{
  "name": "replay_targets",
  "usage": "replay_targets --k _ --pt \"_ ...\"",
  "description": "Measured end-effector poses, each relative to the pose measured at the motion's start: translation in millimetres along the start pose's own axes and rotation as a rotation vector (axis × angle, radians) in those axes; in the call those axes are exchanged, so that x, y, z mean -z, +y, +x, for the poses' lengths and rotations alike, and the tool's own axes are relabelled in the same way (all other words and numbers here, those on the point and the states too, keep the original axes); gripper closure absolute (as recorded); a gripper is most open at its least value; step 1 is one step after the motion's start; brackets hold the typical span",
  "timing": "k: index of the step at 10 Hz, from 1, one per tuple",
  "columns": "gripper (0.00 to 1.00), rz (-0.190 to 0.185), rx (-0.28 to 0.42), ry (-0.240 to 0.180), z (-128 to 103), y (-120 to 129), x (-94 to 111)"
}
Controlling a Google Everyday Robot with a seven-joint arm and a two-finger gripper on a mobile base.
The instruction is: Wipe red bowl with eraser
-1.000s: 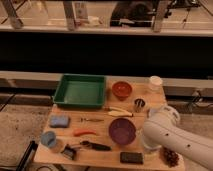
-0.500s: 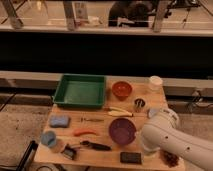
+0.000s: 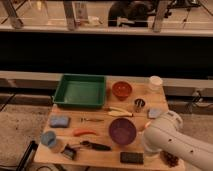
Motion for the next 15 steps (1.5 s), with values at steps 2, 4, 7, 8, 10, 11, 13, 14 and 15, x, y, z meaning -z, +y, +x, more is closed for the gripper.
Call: replay_targets --k 2,4,7,8,10,11,13,14,15 --pt "0.20 0.004 0.002 0.001 3 4 -6" --pt "0.20 0.004 0.005 0.005 7 10 -16" --pt "0.20 0.000 -0.001 0.007 12 18 -31" --pt "0.20 -0.002 -0.005 0.003 12 21 -36" --pt "0.20 -0.002 -0.010 -0.002 12 23 -45" --pt "0.20 -0.002 -0.011 -0.005 12 23 -48" --pt "0.20 -0.006 -0.007 -0.014 8 23 -53" --pt "0.20 -0.008 -0.005 -0.020 7 22 -56" --pt "0.20 -0.010 -0.003 -0.025 7 22 -59"
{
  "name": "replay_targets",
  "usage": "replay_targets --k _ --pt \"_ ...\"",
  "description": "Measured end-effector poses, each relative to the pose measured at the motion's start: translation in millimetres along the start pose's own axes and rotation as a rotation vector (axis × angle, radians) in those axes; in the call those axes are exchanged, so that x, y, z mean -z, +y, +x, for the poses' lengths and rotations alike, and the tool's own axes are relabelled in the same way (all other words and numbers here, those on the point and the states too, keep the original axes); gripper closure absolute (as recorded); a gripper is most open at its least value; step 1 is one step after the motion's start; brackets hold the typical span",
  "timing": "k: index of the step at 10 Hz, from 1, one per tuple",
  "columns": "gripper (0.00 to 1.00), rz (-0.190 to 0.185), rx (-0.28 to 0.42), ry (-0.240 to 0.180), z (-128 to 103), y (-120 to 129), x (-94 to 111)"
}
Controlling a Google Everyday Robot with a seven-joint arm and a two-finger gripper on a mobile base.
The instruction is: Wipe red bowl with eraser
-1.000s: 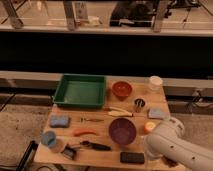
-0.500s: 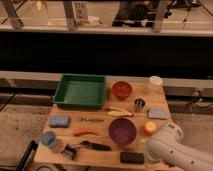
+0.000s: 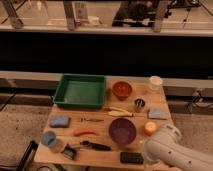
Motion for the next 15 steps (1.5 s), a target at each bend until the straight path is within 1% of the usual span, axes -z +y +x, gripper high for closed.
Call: replay_targets --k 4,8,9,11,13,14,15 --pt "0.20 0.003 0.031 -0.013 -6 3 -11" --pt "0.20 -0.003 0.089 -0.028 -23 2 -20" --pt "0.20 -0.005 0.094 -0.030 -26 0 -22" --pt "0.20 -0.003 0.085 -0.027 -22 -3 -26" --pt "0.20 0.000 0.058 -0.023 -12 -7 -30" --pt "0.22 0.001 0.045 -0.019 -7 -9 -31" --pt "0.33 0.002 0.027 -0.015 0 -10 -33"
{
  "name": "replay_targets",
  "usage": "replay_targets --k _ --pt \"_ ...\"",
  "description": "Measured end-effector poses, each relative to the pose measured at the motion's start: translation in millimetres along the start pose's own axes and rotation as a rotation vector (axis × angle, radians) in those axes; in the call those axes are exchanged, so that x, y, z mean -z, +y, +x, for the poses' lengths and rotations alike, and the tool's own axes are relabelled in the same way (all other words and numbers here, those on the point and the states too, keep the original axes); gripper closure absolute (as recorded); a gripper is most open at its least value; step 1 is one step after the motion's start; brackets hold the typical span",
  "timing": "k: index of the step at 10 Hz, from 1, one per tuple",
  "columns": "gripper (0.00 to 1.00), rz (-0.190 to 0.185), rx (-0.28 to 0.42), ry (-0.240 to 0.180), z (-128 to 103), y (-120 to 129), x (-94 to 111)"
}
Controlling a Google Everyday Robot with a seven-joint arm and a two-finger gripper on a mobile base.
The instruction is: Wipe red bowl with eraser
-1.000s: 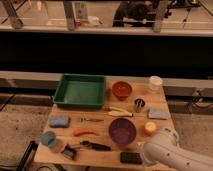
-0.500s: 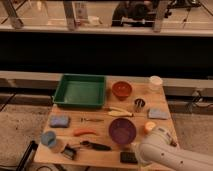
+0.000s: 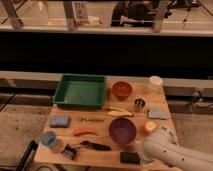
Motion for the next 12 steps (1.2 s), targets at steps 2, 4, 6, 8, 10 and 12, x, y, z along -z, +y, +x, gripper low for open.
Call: replay_targets --k 2,4,6,8,10,12 --pt "0.51 -0.004 -0.010 0.003 4 1 -3" --pt "0.65 -0.007 -0.009 0.002 4 2 -4" --pt "0.75 -0.005 -0.008 -0.002 2 3 -3" --pt "0.92 0.013 -0.006 -0.011 0 -2 16" --pt "1.00 0.026 0.000 -0.017 4 -8 47" --pt "1.00 0.033 0.002 -0.018 11 -12 70"
